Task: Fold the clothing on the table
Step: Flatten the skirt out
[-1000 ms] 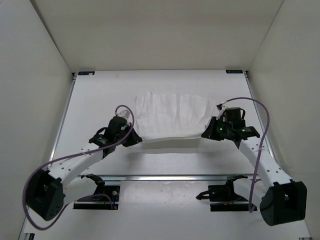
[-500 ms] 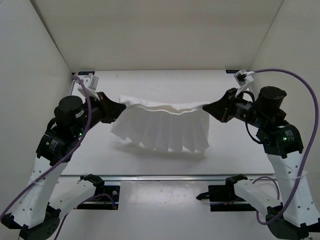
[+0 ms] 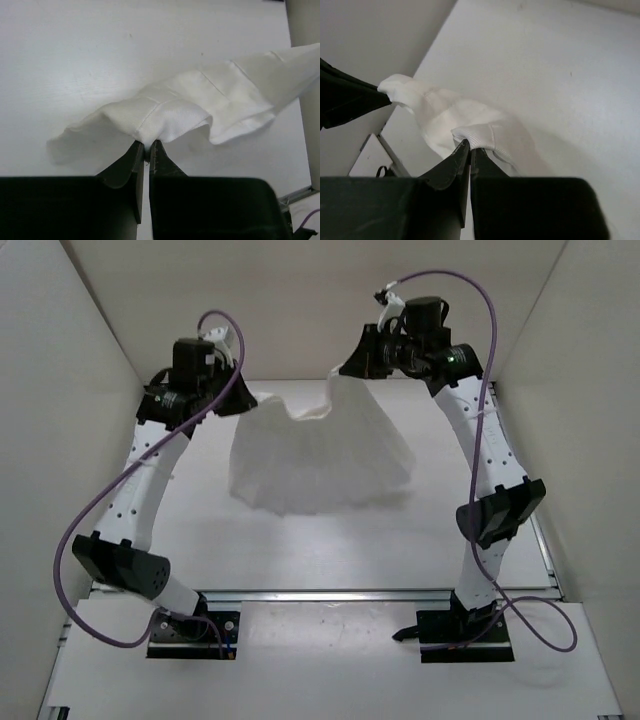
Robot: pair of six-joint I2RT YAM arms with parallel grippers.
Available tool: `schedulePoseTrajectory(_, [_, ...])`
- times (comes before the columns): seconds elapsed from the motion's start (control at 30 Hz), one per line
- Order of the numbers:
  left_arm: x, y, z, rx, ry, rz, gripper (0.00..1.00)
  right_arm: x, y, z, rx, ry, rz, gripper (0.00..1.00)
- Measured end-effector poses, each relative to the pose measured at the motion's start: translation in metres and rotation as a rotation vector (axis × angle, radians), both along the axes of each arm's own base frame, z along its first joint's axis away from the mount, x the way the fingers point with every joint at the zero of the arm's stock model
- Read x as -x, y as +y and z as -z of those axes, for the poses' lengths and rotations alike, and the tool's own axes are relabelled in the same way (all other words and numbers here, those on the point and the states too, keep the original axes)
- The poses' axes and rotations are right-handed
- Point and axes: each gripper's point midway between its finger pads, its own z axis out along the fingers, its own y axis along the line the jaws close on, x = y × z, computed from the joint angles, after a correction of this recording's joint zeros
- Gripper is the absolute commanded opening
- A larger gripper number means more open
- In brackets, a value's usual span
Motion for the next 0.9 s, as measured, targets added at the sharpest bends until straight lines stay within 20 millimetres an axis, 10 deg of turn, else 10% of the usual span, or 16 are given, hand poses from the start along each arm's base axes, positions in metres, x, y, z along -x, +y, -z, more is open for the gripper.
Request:
schedulePoseTrajectory(0.13, [-0.007,0.010,-0.079,0.017,-0.194,-0.025,0.00,0.006,0.004,-0.037,-0.043,-0.088,-0.025,0.00])
schedulePoseTrajectory(0.27, [0.033,0.014,-0.089,0.039,-0.282,-0.008,0.00,0.036,-0.028,-0.022,-0.062,-0.065,0.004,0.00])
schedulePoseTrajectory(0.4, [0.061,0.009,-0.005,0.027,-0.163,0.026,0.00,0.041,-0.050,0.051,-0.050,0.050,0.043,0.00])
schedulePoseTrajectory(0.53, [0.089,0.007,0.157,-0.032,0.165,0.031,0.00,0.063,-0.058,0.181,0.012,0.323,0.082,0.00])
schedulePoseTrajectory(0.63, [0.152,0.014,0.262,-0.112,0.446,0.051,0.00,0.111,-0.066,0.264,0.087,0.547,0.111,0.00])
schedulePoseTrajectory(0.73, [0.196,0.012,0.292,-0.156,0.552,0.107,0.00,0.157,-0.065,0.307,0.152,0.669,0.105,0.00])
schedulePoseTrajectory(0.9, [0.206,-0.001,0.286,-0.126,0.497,0.155,0.00,0.209,-0.067,0.320,0.182,0.695,0.091,0.00])
